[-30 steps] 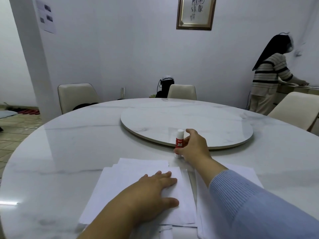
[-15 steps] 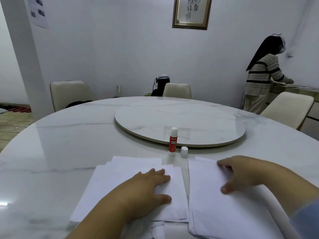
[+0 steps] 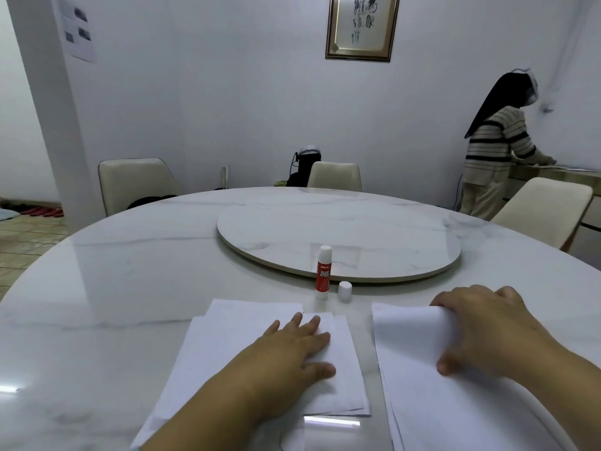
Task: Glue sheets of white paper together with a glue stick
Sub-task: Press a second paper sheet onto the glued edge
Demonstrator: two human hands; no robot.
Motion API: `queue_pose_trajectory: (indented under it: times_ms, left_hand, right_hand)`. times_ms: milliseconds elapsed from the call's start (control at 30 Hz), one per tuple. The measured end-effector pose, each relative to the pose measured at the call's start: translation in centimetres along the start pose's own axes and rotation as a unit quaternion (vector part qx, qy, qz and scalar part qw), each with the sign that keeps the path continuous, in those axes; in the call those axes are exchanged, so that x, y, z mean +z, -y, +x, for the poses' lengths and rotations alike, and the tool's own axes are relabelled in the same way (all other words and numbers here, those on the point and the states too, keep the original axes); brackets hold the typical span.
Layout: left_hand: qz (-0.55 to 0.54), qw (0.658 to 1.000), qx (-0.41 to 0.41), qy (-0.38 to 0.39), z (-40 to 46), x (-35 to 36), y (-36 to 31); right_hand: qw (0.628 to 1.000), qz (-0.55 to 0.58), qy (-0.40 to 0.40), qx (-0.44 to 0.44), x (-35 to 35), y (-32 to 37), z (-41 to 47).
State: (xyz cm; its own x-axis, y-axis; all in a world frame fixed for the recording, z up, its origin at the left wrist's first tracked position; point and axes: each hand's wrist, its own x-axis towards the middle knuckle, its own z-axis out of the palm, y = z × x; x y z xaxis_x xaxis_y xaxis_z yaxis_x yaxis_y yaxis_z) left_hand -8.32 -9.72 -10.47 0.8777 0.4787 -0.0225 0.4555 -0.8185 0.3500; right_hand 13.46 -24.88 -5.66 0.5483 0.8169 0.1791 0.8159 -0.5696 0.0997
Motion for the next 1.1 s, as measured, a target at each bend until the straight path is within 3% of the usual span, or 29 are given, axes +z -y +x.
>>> queue_pose_trajectory:
  times_ms: [133,233,267,333,400,433,533,600,733,833,967,1033,1100]
  left_hand:
    - [-0.112,0.99,-0.021,-0.085,-0.3,-0.8,0.5]
    - [-0.252,0.943,-0.046,-0.21,-0.9,-2.3,0.9]
    - [-0.319,0.91,-0.052,-0.258,-1.2,-3.1,1.1]
    - [-0.507,0.806,-0.035,-0.303,-2.1,-4.4,1.8]
    - [-0.647,0.715,0.027,-0.263,-3.4,-5.2,2.3]
    - [-0.676,0.699,0.064,-0.223,-4.3,-5.3,2.3]
    - [-0.684,0.706,0.12,-0.139,-5.9,-4.6,1.5]
    - [-0.685,0.705,0.114,-0.147,-6.4,-4.6,0.4]
    - [-0.663,0.701,0.013,-0.262,-5.6,-5.0,0.5]
    - [-0.646,0.719,-0.039,-0.253,-4.6,-4.6,0.4]
    - [-0.652,0.71,-0.065,-0.259,-3.6,-4.3,0.3]
    - [-0.644,0.707,-0.077,-0.281,-3.4,-4.2,0.6]
    - [-0.61,0.721,-0.096,-0.313,-3.4,-4.0,1.1]
  right_hand:
    - [0.992,0.12,-0.028,0.003,-1.8,-0.5,-0.2]
    - [0.979,0.204,0.007,0.014,-5.8,-1.4,-0.5]
    - [0.968,0.251,-0.004,0.012,-7.3,-1.6,-0.8]
    - [0.91,0.414,-0.034,0.0,-10.0,-1.3,-1.7]
    - [0.831,0.554,-0.043,-0.033,-11.3,-0.7,-2.5]
    - [0.8,0.597,-0.044,-0.049,-11.4,0.0,-2.6]
    - [0.719,0.693,-0.014,-0.049,-10.4,2.4,-2.0]
    - [0.704,0.71,0.007,-0.035,-9.2,4.5,-1.8]
    - [0.707,0.707,0.02,0.014,-6.4,6.8,-1.3]
    - [0.708,0.704,0.017,0.041,-5.0,5.9,-0.9]
    - [0.72,0.692,0.015,0.052,-5.3,2.1,-0.2]
    - [0.729,0.68,0.06,0.042,-6.3,-0.8,0.1]
    - [0.769,0.625,0.124,0.049,-7.2,-3.1,0.7]
